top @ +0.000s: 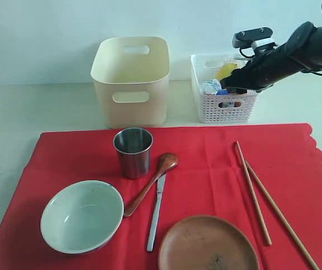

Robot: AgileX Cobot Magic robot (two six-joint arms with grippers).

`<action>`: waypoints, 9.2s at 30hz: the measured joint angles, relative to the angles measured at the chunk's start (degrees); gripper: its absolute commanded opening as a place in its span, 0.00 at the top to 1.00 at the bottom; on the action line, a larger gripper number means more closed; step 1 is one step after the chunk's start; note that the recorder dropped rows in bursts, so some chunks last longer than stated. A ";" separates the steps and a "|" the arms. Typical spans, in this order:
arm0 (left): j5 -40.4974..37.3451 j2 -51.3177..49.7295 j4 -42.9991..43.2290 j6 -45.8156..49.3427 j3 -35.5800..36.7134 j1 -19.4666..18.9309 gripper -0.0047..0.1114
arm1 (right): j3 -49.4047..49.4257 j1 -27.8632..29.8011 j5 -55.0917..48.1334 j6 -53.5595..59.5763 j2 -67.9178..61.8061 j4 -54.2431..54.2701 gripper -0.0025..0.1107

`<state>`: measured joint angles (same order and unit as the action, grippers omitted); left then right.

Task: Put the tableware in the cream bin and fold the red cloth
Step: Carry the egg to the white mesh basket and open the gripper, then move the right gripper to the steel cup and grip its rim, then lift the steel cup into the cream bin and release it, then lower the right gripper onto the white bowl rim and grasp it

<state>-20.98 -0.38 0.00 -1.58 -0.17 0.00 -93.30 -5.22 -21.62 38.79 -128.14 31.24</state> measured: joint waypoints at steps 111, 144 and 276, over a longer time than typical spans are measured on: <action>0.00 0.00 0.00 0.00 0.00 0.00 0.96 | -0.21 -26.26 -18.87 -24.79 3.72 -15.43 0.98; 0.00 0.00 0.00 0.00 0.00 0.00 0.96 | -13.04 -23.19 -3.97 -23.99 10.54 -15.13 0.98; 0.00 0.00 0.00 0.00 0.00 0.00 0.96 | -27.14 -40.01 -48.60 -18.39 -12.00 -15.33 0.76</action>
<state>-20.98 -0.38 0.00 -1.58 -0.17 0.00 -120.44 -45.23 -70.22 20.40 -140.14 15.91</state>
